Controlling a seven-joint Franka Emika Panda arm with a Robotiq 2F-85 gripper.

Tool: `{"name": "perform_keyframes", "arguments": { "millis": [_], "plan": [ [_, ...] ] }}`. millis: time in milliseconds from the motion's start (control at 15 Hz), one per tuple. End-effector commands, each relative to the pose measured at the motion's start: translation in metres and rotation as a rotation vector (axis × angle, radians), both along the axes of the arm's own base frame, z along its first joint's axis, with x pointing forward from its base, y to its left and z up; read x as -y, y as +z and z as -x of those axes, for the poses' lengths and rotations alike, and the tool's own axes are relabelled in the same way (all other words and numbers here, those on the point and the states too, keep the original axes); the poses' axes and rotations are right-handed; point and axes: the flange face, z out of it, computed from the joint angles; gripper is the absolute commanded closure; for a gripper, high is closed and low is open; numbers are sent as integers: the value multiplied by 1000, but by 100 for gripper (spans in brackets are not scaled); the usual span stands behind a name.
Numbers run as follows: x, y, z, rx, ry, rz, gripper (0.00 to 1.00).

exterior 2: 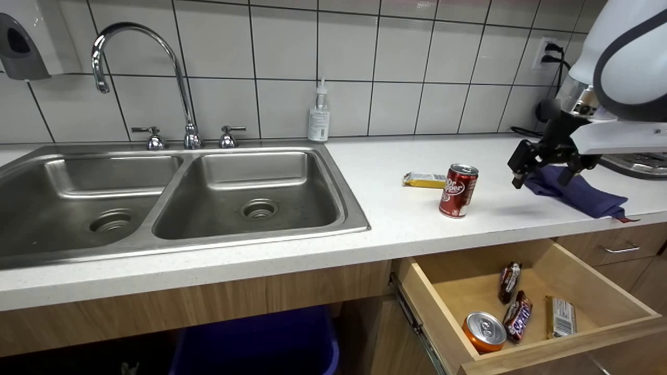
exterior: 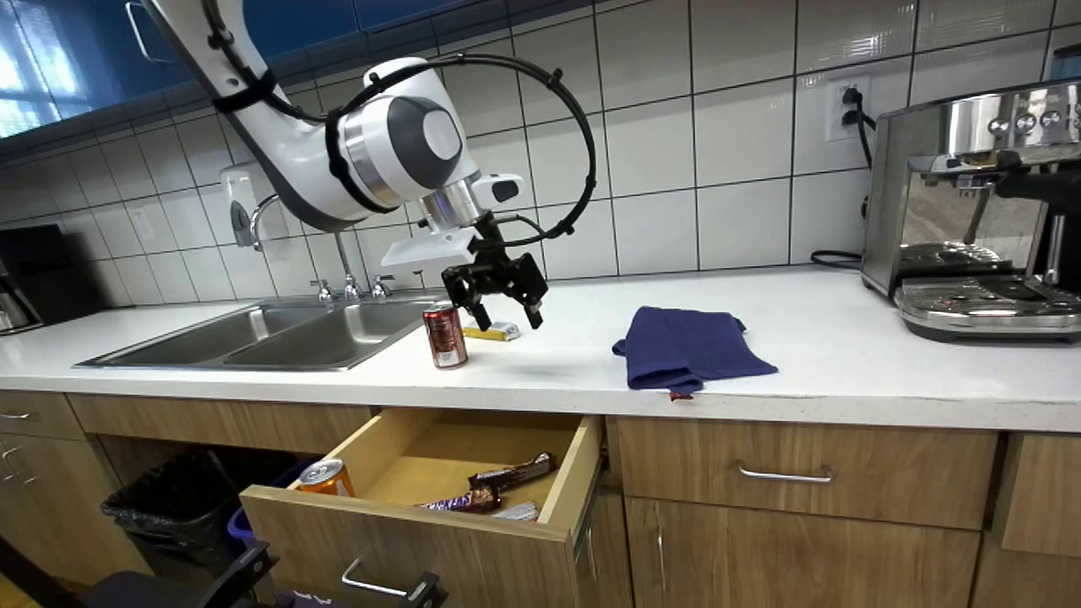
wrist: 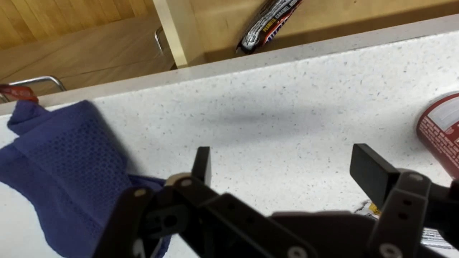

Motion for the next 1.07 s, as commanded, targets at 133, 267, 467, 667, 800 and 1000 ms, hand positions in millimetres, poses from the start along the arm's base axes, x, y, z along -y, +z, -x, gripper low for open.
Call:
{"name": "perform_keyframes", "arguments": {
  "millis": [133,267,467,667,800,1000],
  "plan": [
    [11,-4,-48,-116,159,27,0],
    [14,-6,-61,-145,214,46,0],
    [14,-9,-78,-179,294,67,0],
    [9,-14,-93,-212,378,80,0],
    [4,-17,-101,-227,428,82,0],
    [-2,-21,-113,-242,490,88,0]
  ]
}}
